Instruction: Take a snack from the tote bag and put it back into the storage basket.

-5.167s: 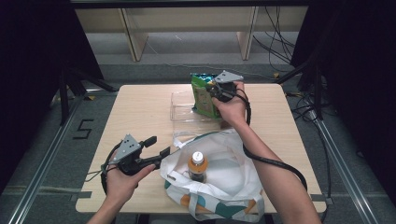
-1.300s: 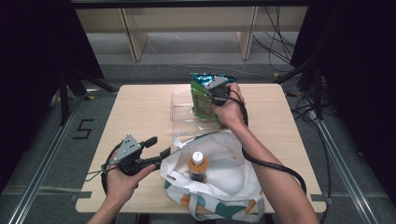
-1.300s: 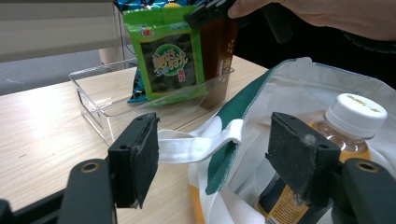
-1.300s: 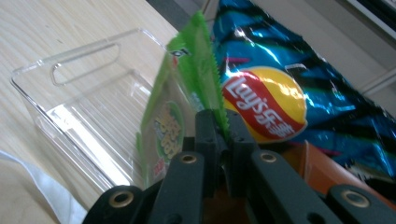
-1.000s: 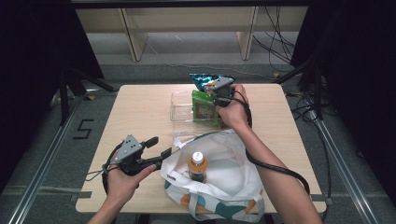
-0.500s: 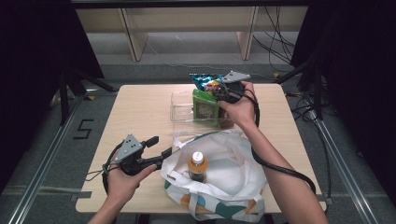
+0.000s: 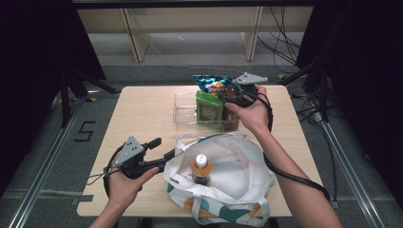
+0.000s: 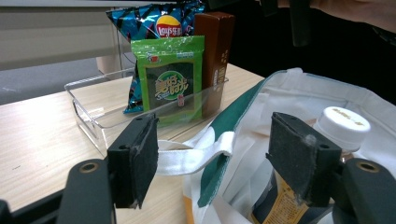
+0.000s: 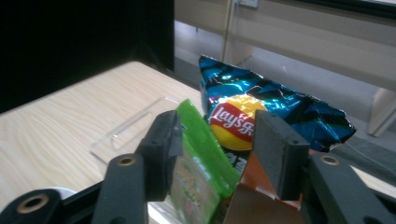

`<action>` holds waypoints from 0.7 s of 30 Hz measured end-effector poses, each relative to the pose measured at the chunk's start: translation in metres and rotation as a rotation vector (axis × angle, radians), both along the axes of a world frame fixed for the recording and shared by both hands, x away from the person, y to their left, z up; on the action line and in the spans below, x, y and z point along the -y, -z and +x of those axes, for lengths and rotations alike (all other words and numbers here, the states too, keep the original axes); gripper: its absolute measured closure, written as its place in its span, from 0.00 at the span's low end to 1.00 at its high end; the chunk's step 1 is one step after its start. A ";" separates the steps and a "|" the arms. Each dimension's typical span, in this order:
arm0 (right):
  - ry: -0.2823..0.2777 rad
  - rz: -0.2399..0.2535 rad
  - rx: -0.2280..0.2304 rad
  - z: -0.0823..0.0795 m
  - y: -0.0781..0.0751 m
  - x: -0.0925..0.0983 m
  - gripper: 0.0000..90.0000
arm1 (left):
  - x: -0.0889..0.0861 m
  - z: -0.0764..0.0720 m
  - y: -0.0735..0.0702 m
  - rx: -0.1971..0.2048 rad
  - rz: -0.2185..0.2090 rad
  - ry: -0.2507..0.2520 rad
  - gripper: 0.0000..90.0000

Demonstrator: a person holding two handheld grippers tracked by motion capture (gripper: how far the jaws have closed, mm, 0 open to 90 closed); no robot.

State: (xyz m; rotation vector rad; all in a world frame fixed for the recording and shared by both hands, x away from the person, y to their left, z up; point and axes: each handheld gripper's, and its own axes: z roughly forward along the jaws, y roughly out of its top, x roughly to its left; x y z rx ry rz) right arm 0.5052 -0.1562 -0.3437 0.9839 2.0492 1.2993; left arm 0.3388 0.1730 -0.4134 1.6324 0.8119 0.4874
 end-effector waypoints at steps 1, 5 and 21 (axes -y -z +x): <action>-0.007 0.017 0.004 -0.002 0.000 0.003 0.55 | 0.000 -0.001 -0.001 -0.003 0.004 -0.005 0.36; -0.022 0.046 -0.007 -0.014 0.000 0.015 0.53 | 0.000 -0.001 -0.001 0.001 -0.005 0.001 0.36; 0.049 0.057 0.018 -0.056 -0.004 0.068 0.50 | 0.001 0.000 -0.004 0.013 -0.008 0.009 0.35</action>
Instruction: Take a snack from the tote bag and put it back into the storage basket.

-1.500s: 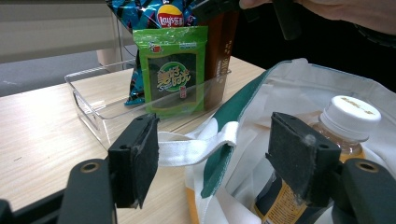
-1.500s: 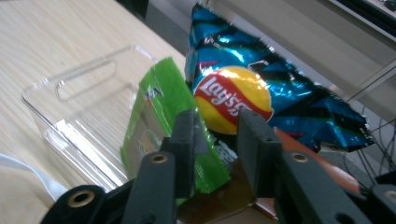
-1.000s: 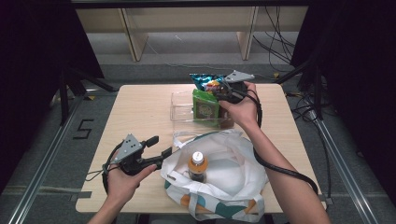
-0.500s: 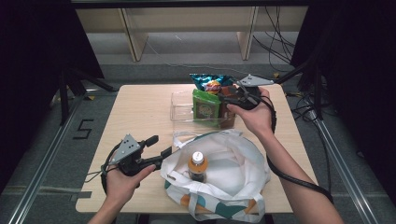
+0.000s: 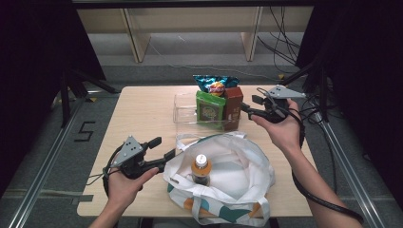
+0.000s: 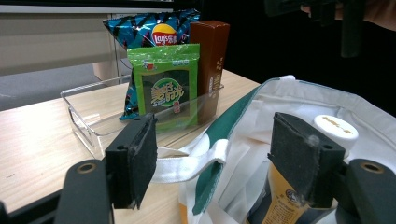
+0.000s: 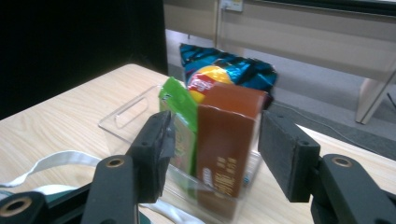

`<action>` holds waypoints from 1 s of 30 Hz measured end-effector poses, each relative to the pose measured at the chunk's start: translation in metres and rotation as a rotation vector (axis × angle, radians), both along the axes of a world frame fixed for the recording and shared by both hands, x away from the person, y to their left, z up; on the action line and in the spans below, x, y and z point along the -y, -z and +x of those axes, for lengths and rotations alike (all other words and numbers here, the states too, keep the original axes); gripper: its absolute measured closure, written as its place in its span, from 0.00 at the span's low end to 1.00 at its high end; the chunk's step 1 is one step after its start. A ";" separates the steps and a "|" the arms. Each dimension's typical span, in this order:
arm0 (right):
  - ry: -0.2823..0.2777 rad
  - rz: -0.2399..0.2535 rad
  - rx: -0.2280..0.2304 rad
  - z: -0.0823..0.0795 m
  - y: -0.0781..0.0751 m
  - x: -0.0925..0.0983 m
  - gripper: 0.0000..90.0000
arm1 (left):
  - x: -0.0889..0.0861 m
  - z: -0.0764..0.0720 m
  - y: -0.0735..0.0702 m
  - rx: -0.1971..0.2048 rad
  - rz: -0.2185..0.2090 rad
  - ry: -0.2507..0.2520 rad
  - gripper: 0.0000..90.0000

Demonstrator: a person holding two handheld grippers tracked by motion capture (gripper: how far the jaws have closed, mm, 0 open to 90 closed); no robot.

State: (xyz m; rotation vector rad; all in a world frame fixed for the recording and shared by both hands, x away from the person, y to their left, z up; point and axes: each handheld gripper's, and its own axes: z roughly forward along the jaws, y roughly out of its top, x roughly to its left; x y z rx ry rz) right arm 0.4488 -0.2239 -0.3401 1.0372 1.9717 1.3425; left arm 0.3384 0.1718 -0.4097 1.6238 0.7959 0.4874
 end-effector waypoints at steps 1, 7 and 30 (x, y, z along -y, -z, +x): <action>0.001 -0.001 0.000 -0.001 0.001 0.004 0.50 | 0.001 0.000 0.000 0.001 -0.001 0.004 0.35; 0.043 0.006 -0.019 -0.011 0.011 0.021 0.49 | 0.002 0.003 -0.001 0.002 -0.015 0.015 0.35; 0.092 0.027 -0.067 -0.053 0.051 0.057 0.49 | 0.008 -0.001 -0.001 0.004 -0.014 0.025 0.34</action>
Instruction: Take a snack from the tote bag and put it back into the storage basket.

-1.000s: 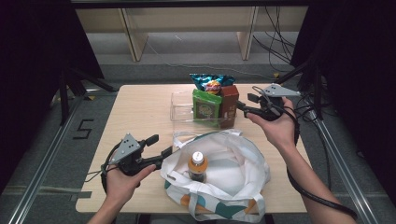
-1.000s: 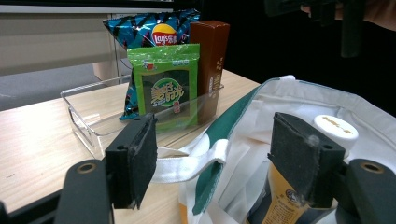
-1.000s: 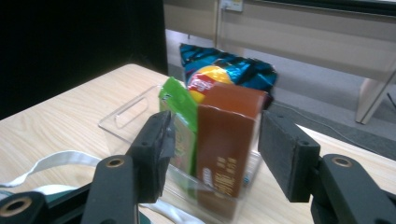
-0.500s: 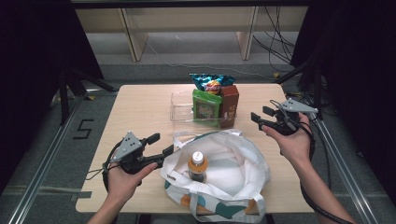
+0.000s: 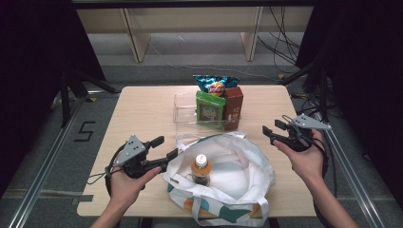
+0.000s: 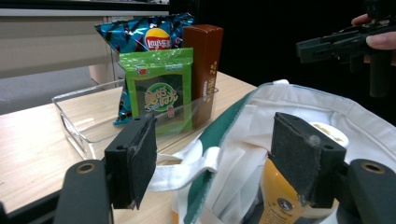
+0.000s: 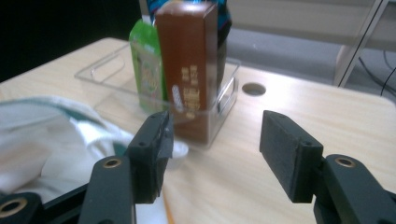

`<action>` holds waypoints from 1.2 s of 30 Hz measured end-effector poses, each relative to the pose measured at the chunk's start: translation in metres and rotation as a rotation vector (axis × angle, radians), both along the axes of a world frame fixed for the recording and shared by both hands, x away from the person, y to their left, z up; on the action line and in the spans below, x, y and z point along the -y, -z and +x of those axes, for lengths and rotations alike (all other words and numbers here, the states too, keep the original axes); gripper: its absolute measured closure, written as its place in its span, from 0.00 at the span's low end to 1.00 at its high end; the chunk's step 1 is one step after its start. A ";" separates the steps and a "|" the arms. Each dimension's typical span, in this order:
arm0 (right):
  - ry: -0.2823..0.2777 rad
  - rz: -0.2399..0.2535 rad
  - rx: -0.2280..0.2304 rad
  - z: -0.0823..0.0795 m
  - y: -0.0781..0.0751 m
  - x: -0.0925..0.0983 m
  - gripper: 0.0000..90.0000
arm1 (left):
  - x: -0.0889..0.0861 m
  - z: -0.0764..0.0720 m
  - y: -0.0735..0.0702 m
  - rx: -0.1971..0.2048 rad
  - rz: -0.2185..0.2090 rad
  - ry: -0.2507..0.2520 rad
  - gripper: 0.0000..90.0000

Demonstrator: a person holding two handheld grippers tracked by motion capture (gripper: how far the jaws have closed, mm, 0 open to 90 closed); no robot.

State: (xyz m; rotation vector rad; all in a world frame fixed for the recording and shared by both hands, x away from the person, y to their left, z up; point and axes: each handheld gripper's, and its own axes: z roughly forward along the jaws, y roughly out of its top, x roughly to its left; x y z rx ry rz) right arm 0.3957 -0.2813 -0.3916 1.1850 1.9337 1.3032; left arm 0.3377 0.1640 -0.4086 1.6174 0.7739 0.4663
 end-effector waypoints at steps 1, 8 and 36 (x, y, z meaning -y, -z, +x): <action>-0.005 -0.003 -0.015 -0.001 0.001 0.000 0.49 | 0.001 -0.001 0.000 -0.004 0.011 -0.005 0.34; 0.009 -0.002 -0.010 -0.009 0.008 0.004 0.49 | 0.011 -0.008 -0.002 0.001 0.003 0.033 0.36; 0.023 0.010 -0.037 -0.013 0.011 0.006 0.48 | 0.062 -0.011 0.013 -0.017 0.055 0.191 0.51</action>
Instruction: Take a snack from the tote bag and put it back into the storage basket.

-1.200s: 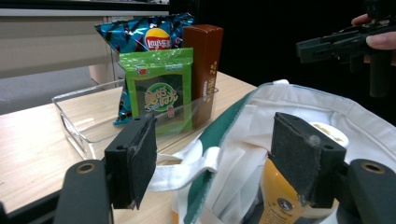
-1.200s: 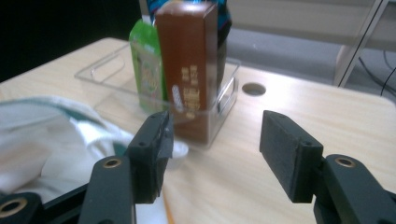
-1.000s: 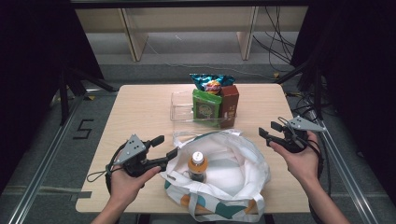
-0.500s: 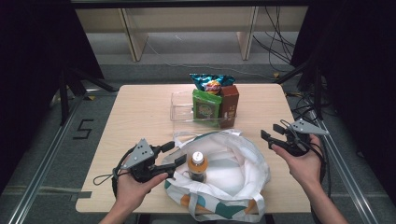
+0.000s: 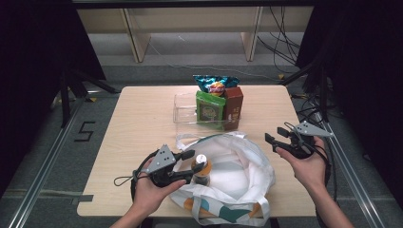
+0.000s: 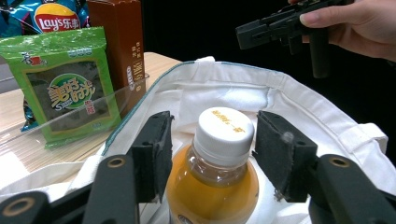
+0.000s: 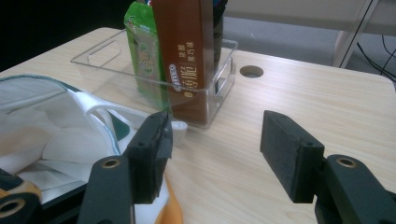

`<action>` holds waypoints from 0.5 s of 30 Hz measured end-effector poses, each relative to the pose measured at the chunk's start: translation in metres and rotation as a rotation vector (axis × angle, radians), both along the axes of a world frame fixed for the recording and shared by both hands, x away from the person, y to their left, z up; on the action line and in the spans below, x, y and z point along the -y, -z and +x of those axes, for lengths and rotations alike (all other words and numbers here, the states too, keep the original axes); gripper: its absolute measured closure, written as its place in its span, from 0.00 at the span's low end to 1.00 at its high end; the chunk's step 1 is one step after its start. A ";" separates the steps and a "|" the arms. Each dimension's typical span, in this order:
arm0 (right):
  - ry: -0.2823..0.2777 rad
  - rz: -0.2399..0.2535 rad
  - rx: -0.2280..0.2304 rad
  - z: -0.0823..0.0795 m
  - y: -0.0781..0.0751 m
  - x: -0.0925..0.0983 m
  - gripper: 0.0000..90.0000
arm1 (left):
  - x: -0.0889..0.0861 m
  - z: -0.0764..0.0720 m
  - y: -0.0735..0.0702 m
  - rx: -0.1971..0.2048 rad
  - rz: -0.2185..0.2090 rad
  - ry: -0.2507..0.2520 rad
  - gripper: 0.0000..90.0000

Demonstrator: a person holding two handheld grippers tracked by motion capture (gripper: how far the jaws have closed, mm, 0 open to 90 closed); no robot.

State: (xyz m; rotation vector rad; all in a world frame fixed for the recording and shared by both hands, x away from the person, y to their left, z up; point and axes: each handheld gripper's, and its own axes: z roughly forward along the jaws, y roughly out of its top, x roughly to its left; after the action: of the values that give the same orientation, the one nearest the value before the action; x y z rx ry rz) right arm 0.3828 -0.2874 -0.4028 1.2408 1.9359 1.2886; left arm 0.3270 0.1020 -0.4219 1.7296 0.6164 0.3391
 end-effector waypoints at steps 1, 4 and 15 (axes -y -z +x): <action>0.003 -0.006 -0.011 0.000 0.000 0.000 0.48 | 0.000 0.000 0.001 0.001 0.010 -0.004 0.52; 0.002 -0.010 -0.018 0.000 0.000 0.000 0.48 | 0.003 0.001 0.004 -0.001 0.000 -0.004 0.53; -0.010 -0.010 -0.013 0.002 0.002 0.001 0.48 | 0.012 0.003 0.010 0.004 0.023 -0.003 0.56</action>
State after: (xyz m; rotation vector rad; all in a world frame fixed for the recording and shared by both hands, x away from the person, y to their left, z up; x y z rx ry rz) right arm 0.3847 -0.2886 -0.4050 1.2396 1.9577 1.2773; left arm 0.3303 0.0898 -0.4323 1.7498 0.6145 0.3533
